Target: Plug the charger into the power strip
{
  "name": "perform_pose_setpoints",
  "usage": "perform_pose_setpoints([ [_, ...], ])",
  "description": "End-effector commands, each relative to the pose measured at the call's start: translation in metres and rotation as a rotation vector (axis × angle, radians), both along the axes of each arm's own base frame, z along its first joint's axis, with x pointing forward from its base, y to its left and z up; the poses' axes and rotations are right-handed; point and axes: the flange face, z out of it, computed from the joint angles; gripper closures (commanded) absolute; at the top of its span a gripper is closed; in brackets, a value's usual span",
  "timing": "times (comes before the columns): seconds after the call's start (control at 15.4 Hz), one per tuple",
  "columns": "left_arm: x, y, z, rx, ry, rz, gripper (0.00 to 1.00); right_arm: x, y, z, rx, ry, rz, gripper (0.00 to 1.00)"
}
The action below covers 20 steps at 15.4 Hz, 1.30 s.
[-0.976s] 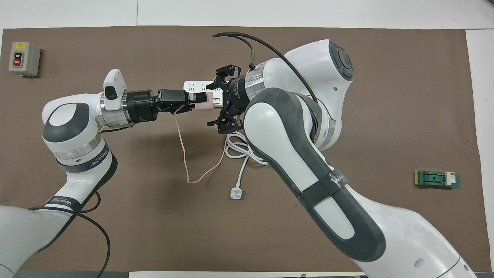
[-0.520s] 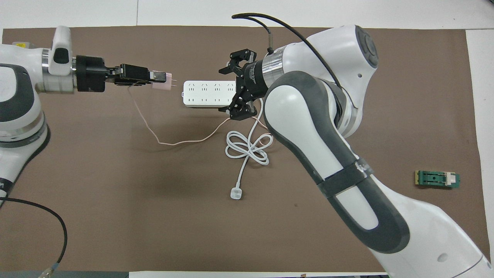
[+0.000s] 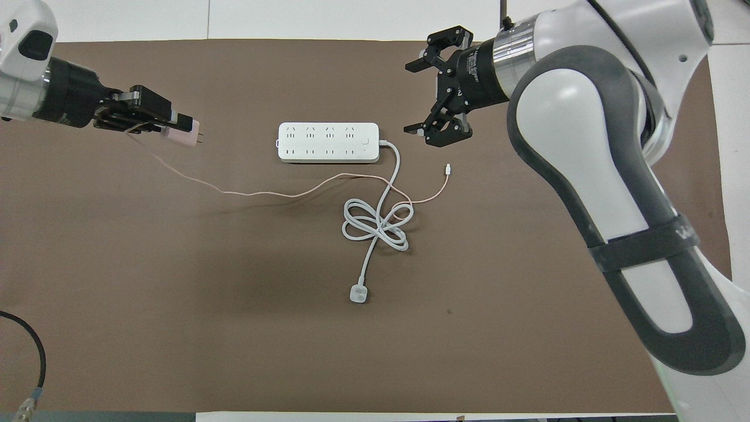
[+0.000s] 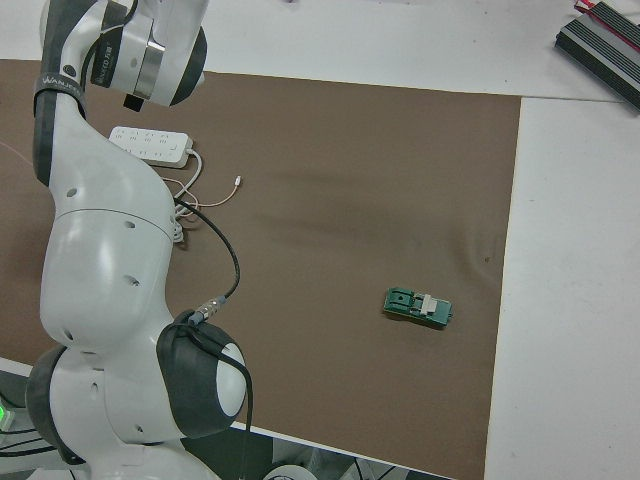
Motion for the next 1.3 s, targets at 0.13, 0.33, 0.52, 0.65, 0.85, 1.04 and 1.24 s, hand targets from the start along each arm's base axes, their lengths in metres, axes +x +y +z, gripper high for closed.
perform_pose_setpoints([
  [0.13,-0.007,0.009,0.017,0.177,0.086,0.117,1.00,0.000,-0.041,0.019,-0.119,-0.120,0.177,0.00],
  [0.33,-0.010,0.018,0.029,0.310,0.082,0.269,1.00,-0.008,-0.062,0.021,-0.229,-0.211,0.420,0.00],
  [0.52,-0.004,0.012,0.035,0.341,0.065,0.404,1.00,-0.016,-0.086,0.032,-0.323,-0.312,0.656,0.00],
  [0.65,-0.003,0.014,0.039,0.340,0.085,0.476,1.00,-0.022,-0.099,0.041,-0.377,-0.379,0.823,0.00],
  [0.85,-0.003,0.008,0.032,0.352,0.253,0.813,1.00,-0.028,-0.124,0.048,-0.484,-0.438,1.071,0.00],
  [1.04,-0.005,0.001,0.034,0.364,0.275,0.877,1.00,-0.040,-0.147,0.066,-0.579,-0.489,1.335,0.00],
  [1.24,-0.004,-0.009,0.035,0.388,0.287,0.998,1.00,-0.058,-0.167,0.088,-0.626,-0.515,1.509,0.00],
])
